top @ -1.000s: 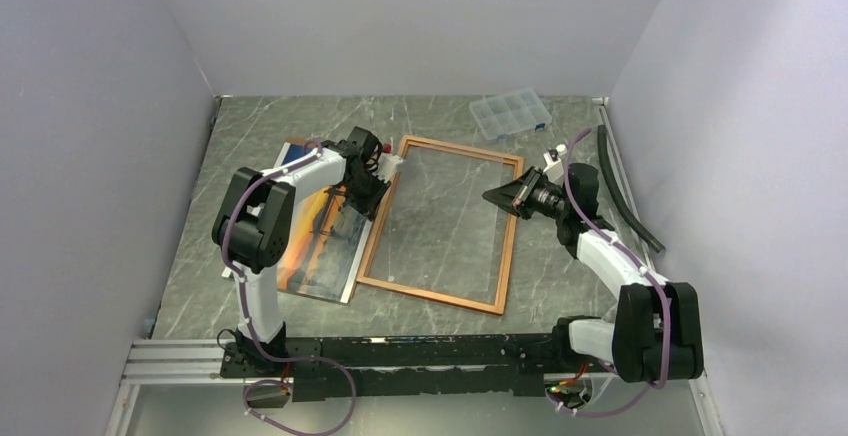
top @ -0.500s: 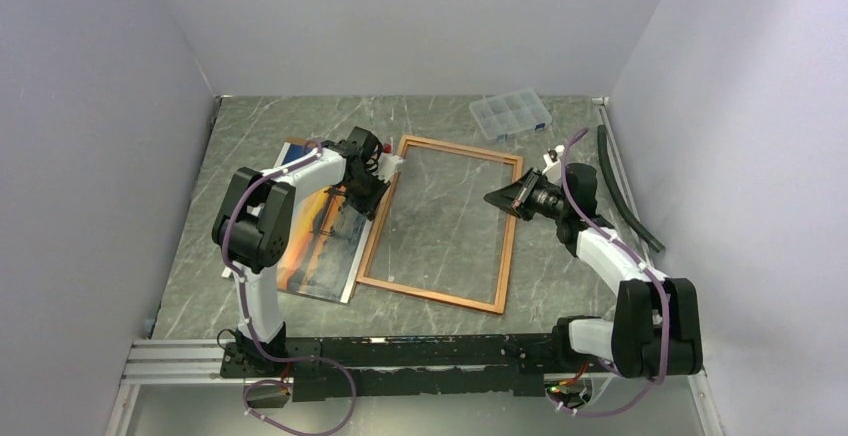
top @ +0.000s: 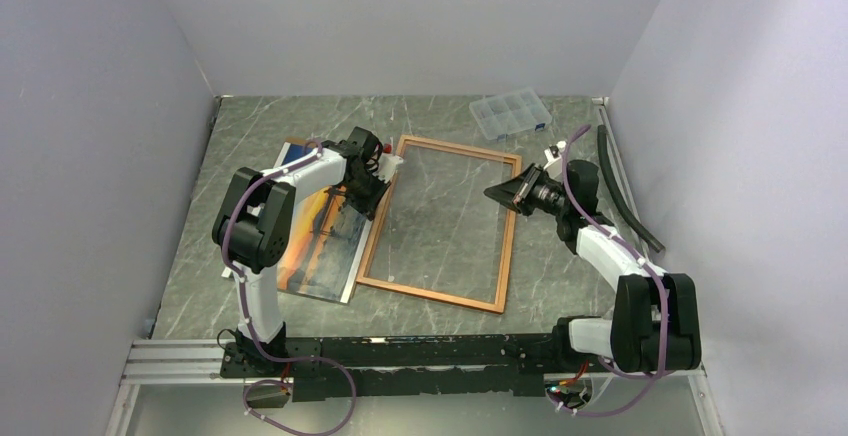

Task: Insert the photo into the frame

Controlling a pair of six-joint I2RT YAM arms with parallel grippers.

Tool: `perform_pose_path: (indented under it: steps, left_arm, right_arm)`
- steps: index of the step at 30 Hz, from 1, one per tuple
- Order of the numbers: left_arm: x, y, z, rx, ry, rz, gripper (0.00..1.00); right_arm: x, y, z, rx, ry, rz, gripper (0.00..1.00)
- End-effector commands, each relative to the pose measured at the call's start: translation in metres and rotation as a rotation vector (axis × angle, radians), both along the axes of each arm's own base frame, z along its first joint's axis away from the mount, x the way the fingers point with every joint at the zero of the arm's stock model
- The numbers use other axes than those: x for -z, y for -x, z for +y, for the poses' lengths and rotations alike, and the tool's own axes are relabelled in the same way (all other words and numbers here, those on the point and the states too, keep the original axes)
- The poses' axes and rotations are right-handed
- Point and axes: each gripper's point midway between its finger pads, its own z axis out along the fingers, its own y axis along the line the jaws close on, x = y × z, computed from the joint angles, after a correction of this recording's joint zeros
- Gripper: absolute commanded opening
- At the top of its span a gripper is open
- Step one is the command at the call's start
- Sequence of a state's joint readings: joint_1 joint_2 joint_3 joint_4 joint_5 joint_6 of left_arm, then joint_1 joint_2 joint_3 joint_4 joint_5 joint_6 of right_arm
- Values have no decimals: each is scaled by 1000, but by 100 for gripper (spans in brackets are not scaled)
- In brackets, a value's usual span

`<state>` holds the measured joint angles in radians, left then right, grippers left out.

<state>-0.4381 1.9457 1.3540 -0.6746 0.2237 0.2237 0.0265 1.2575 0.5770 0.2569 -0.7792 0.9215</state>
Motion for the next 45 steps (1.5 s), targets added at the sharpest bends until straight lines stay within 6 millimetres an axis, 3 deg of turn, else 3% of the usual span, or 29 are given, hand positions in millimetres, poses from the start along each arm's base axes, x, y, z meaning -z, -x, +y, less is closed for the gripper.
perform_pose_path:
  steps: [1,17,31,45]
  left_arm:
    - [-1,2,-8,32,20,12,19]
    - [1,5,-7,33,22,13,17]
    - [0,4,-8,33,25,11,16]
    - [1,5,-9,33,27,17,15]
  right_arm:
    - [-33,-5,3,-13,-58,-121,0]
    - [-3,-16,-3,37,-28,-35,0]
    - [19,-9,-16,62,-18,24,0]
    - [25,-10,-15,52,-32,40,0]
